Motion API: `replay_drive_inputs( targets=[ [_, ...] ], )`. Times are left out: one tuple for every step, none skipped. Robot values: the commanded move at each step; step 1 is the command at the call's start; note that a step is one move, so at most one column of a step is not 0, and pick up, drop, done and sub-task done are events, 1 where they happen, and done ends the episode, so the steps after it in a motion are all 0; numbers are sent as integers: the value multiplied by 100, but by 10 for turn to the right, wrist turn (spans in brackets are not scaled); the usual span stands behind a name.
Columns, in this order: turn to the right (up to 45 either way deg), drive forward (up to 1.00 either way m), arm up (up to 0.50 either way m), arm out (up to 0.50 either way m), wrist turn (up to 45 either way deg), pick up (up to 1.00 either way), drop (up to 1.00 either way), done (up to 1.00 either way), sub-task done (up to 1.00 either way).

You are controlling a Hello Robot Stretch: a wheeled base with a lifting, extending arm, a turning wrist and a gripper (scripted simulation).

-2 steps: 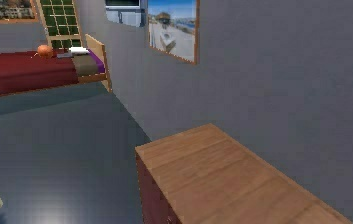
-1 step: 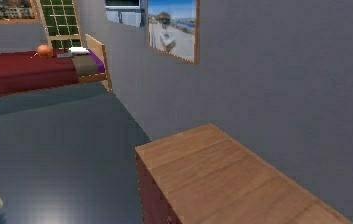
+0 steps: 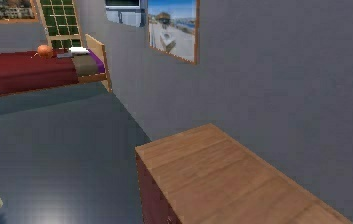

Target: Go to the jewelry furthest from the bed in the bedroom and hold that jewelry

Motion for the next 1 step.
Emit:
replay_drive_inputs(
  targets=[
    [0,0,0,0,180,0,0,0,0]
  ],
)
